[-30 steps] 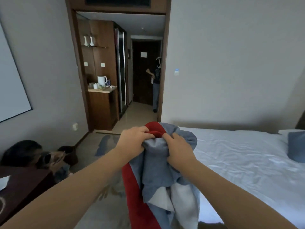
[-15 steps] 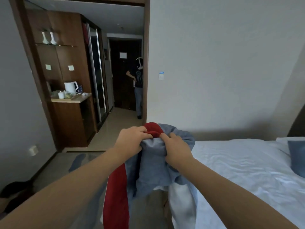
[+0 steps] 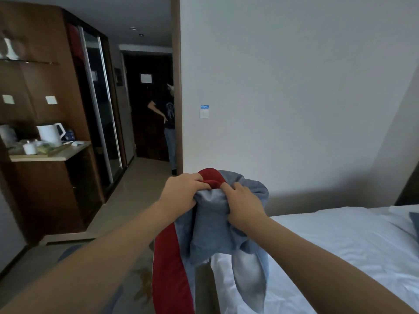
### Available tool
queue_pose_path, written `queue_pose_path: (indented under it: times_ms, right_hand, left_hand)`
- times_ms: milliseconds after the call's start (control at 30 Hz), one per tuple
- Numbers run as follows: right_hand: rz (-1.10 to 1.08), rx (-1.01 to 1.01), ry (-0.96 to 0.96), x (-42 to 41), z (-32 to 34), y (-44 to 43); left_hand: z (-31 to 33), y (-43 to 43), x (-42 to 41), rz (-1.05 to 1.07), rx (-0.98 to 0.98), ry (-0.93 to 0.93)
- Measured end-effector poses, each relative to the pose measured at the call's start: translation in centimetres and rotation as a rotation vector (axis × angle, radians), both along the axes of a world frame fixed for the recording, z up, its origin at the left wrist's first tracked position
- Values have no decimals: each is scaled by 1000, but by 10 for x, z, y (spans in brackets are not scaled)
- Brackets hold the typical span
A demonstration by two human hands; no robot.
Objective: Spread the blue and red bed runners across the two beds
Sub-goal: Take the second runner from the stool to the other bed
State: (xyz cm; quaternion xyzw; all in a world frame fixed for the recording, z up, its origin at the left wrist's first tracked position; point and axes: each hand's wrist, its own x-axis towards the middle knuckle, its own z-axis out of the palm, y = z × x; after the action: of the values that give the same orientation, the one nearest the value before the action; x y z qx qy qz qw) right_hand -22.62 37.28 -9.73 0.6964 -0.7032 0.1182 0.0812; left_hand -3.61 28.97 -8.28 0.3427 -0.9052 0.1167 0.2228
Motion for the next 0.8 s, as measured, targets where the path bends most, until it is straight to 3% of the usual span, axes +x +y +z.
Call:
queue_pose_path:
  times_ms: [200, 433, 600, 800]
  right_hand:
    - [-268, 34, 4, -83, -14, -79]
    - [-678, 104, -43, -173, -20, -104]
    - [-989, 53, -75, -205, -14, -58]
    - [-1325, 102, -41, -204, -16, 22]
  left_hand:
    - [-16, -122, -111, -232, 60, 7]
    - [-20, -194, -260, -640, 98, -10]
    - [-24, -180, -369, -981, 76, 12]
    - [-41, -93, -442, -1313, 40, 35]
